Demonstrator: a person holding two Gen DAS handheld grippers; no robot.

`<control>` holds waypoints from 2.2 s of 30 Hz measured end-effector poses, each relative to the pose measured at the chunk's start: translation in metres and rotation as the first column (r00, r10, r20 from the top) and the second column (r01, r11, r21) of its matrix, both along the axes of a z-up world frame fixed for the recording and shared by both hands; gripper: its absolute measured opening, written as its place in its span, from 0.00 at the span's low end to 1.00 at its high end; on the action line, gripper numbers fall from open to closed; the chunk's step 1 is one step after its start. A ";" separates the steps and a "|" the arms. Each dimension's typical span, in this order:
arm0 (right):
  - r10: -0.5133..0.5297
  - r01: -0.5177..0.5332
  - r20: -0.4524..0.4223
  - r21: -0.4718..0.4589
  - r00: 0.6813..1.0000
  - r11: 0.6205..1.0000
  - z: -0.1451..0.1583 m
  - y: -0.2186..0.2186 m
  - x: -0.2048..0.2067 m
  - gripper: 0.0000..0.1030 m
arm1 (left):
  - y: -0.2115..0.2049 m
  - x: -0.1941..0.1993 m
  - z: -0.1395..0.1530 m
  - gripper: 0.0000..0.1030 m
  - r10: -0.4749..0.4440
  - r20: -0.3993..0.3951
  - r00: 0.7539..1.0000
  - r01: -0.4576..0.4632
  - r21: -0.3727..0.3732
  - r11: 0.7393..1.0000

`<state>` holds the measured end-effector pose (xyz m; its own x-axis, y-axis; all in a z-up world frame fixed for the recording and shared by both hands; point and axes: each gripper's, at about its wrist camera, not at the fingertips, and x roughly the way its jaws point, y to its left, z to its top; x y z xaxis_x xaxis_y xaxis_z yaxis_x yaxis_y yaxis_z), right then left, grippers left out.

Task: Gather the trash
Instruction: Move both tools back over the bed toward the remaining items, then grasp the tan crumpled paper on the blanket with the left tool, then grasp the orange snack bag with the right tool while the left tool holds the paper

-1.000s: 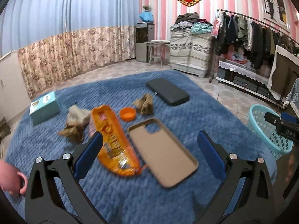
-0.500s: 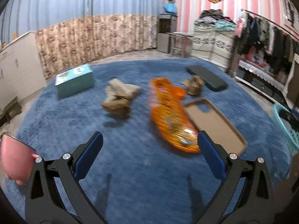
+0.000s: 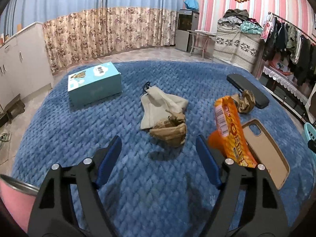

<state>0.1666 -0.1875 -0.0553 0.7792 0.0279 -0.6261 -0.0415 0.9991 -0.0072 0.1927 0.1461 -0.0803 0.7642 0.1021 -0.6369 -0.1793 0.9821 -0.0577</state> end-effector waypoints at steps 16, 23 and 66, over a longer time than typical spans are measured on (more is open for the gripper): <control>0.141 -0.141 0.000 0.003 0.990 0.990 0.000 0.064 0.002 0.90 | 0.010 -0.002 0.003 0.01 -0.045 0.019 0.999 0.045 0.004 0.999; 0.263 -0.265 -0.043 -0.028 0.964 0.964 -0.011 0.123 0.000 0.90 | 0.023 -0.003 0.001 0.34 0.004 0.000 1.000 -0.004 -0.054 0.999; 0.377 -0.372 -0.101 0.065 0.921 0.926 -0.014 0.166 0.000 0.27 | 0.027 -0.064 0.014 0.40 -0.030 0.044 0.999 0.033 -0.070 0.997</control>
